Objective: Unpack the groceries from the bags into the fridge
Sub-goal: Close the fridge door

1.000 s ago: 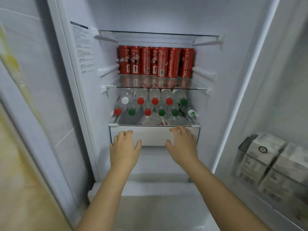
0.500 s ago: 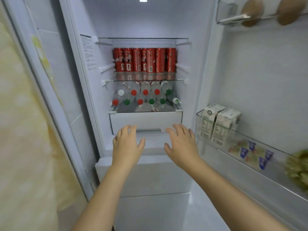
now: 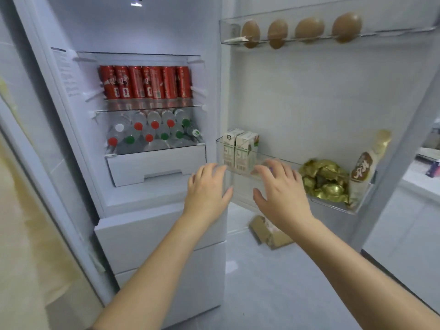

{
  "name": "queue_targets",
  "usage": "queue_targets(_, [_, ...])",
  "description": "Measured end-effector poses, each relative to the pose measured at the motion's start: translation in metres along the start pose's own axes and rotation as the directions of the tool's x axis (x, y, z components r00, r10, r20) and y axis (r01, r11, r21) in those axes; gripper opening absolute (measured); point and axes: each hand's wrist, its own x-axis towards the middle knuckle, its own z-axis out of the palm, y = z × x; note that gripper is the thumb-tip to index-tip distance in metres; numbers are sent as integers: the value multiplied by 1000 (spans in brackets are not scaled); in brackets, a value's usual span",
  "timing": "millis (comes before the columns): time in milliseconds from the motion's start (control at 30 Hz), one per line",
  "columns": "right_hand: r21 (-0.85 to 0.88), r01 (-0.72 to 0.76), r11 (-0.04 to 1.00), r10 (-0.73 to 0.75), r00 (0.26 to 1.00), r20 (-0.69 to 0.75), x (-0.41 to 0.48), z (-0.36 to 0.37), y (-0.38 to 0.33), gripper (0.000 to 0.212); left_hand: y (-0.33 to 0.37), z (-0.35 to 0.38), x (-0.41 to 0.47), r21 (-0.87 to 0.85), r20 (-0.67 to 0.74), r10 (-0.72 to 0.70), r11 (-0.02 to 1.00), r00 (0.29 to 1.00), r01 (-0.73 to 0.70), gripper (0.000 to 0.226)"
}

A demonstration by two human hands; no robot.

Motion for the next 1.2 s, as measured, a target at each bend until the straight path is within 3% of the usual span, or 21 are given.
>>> queue_targets(133, [-72,-34,997,28,997,-73,-28,-43,51,41,74,8,17,-31,4,183,983,983,-183,53])
queue_targets(333, [-77,-30,997,18,989,-144,-59,-87,120,43,158,41,36,-33,101,302,953,948,-300,56])
queue_targets(433, [-98,9,995,-23,990,-142,-68,-104,155,44,175,60,33,6,154,283,958,947,-287,57])
queue_targets(633, [-168,129,977,-149,983,-110,-72,-118,217,47,173,72,16,-48,47,234,972,971,-232,55])
queue_targets(767, [-264,233,936,-270,956,-113,-66,-121,258,60,160,62,7,-131,48,175,977,983,-168,70])
queue_targets(867, [-358,343,868,-401,911,-98,-58,-123,281,79,147,50,-3,-203,19,140,970,990,-133,78])
queue_targets(967, [-455,451,768,-549,830,-104,-41,-129,290,89,130,37,-14,-264,16,123,958,992,-114,72])
queue_targets(1067, [-518,530,671,-669,734,-116,-20,-137,284,92,113,22,-26,-383,29,105,920,994,-86,54])
queue_targets(1200, [-556,647,522,-810,581,-85,5,-147,263,85,93,4,-41,-527,11,60,849,998,-46,52])
